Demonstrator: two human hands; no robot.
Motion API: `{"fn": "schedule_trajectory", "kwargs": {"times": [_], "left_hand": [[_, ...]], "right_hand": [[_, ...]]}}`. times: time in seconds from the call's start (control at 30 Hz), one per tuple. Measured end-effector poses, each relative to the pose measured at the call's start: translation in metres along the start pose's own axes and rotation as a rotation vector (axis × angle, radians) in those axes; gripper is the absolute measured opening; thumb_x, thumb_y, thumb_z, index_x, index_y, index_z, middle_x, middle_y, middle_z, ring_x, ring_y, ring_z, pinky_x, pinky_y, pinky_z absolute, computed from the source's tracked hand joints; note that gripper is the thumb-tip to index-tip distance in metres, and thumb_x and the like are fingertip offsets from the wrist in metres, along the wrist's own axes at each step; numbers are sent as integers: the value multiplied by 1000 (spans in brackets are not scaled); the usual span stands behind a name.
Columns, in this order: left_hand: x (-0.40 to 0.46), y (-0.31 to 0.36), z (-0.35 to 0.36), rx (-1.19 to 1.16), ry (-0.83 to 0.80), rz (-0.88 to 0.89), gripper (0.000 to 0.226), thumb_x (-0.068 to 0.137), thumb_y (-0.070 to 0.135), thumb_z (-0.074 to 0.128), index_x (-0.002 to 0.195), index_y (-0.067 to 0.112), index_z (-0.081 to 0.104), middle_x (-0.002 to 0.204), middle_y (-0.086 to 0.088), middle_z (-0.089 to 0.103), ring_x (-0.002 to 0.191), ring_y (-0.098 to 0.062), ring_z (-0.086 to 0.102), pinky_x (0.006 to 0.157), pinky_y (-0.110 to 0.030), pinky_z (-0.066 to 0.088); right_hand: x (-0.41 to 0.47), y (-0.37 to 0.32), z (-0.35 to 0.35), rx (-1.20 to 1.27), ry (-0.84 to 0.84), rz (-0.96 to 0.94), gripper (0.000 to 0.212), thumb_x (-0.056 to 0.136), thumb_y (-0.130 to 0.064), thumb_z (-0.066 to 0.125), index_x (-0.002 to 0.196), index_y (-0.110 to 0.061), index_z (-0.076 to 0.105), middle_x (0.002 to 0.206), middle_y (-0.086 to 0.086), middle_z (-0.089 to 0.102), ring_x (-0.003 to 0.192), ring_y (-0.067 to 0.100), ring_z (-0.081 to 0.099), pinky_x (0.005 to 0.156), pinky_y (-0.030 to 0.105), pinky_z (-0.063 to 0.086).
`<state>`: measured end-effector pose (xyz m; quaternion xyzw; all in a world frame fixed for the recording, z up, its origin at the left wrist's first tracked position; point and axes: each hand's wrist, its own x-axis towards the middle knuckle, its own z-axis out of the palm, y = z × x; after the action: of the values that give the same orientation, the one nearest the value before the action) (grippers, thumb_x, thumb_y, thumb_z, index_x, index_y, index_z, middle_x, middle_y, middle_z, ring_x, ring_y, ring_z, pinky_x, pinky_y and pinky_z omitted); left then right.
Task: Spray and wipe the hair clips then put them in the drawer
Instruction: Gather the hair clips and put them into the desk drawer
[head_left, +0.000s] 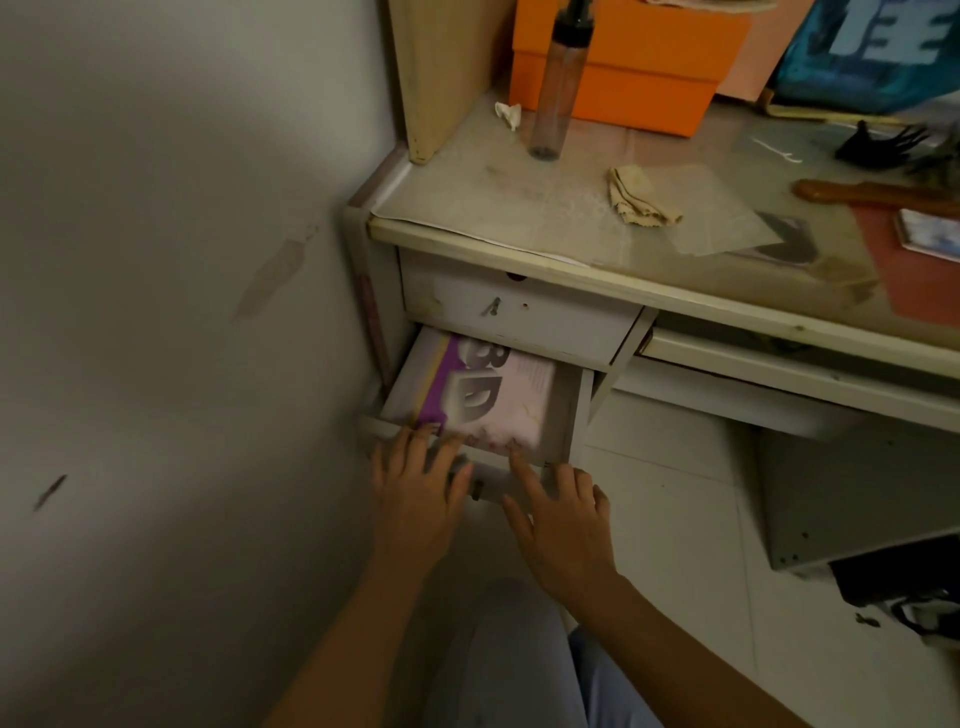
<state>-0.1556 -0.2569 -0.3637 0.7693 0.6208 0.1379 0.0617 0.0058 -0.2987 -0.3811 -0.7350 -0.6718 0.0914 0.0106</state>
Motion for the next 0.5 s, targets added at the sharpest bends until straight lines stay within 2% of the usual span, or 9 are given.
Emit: {"fn": "schedule_trajectory", "kwargs": {"times": [0.1, 0.5], "left_hand": [[-4, -1, -1, -14, -27, -13, 53, 89, 42, 32, 114, 13, 69, 121, -17, 63, 115, -38, 58, 100, -58, 38], [-3, 2, -4, -36, -67, -20, 56, 88, 43, 30, 117, 13, 67, 123, -18, 62, 116, -39, 57, 98, -58, 38]], "right_hand": [[-3, -1, 1, 9, 12, -4, 57, 98, -56, 19, 151, -38, 11, 135, 4, 39, 125, 22, 35, 104, 37, 30], [0, 0, 2, 15, 11, 2, 52, 98, -56, 20, 147, -38, 19, 133, 2, 40, 122, 21, 36, 101, 38, 29]]}}
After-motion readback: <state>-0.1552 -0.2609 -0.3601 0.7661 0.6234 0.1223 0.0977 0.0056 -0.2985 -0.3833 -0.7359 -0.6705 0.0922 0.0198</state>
